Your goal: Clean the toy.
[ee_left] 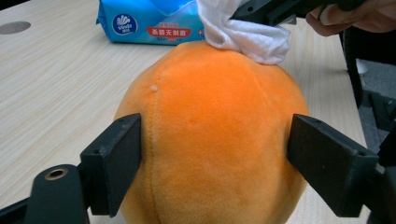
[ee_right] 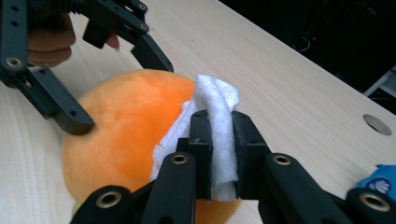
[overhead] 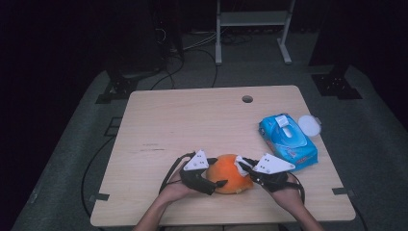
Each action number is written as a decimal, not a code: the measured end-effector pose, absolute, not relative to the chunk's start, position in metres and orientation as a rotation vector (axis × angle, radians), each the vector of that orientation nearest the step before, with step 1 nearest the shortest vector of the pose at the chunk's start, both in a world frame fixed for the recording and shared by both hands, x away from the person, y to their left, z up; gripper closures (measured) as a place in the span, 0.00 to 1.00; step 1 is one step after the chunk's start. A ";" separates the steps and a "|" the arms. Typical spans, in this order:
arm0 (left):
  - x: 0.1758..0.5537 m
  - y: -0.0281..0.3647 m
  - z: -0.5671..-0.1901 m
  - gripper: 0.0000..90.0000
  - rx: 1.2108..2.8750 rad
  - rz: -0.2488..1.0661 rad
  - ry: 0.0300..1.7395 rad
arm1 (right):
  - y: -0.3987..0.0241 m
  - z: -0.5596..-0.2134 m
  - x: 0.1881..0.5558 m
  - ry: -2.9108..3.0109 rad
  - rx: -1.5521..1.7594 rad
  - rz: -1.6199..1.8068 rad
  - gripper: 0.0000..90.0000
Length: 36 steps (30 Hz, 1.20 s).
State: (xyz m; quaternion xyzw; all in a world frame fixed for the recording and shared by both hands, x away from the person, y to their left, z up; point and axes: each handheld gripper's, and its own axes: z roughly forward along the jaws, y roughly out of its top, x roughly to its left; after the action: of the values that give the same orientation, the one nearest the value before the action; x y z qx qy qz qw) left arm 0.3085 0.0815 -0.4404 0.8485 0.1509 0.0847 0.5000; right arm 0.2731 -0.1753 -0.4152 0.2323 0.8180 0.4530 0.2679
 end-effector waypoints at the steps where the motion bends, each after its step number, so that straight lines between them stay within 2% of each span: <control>1: 0.308 0.081 -0.440 0.23 2.058 0.213 0.359 | -0.174 -0.415 0.273 2.208 0.627 1.232 0.88; 6: 0.301 0.072 -0.438 0.25 2.090 0.254 0.287 | -0.157 -0.411 0.266 2.252 0.576 1.367 0.88; 9: 0.298 0.071 -0.438 0.25 2.118 0.284 0.264 | -0.146 -0.412 0.260 2.276 0.514 1.315 0.88; 16: 0.300 0.075 -0.433 0.26 2.080 0.255 0.294 | -0.181 -0.414 0.279 2.232 0.670 1.281 0.88; 20: 0.304 0.076 -0.425 0.18 2.027 0.276 0.337 | -0.183 -0.417 0.278 2.253 0.659 1.284 0.88; 22: 0.307 0.076 -0.428 0.18 2.026 0.285 0.371 | -0.180 -0.418 0.278 2.260 0.651 1.287 0.88; 26: 0.308 0.075 -0.438 0.26 2.030 0.227 0.390 | -0.179 -0.416 0.278 2.261 0.651 1.287 0.88; 32: 0.292 0.064 -0.436 0.26 2.097 0.278 0.273 | -0.160 -0.411 0.270 2.286 0.581 1.342 0.87; 36: 0.294 0.068 -0.433 0.26 2.087 0.222 0.259 | -0.158 -0.411 0.267 2.305 0.559 1.331 0.87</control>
State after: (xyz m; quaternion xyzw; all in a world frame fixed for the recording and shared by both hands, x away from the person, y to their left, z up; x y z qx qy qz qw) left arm 0.2935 0.0681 -0.4325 0.8596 0.1066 0.0916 0.4913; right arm 0.2673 -0.1580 -0.4109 0.2010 0.8287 0.4786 0.2095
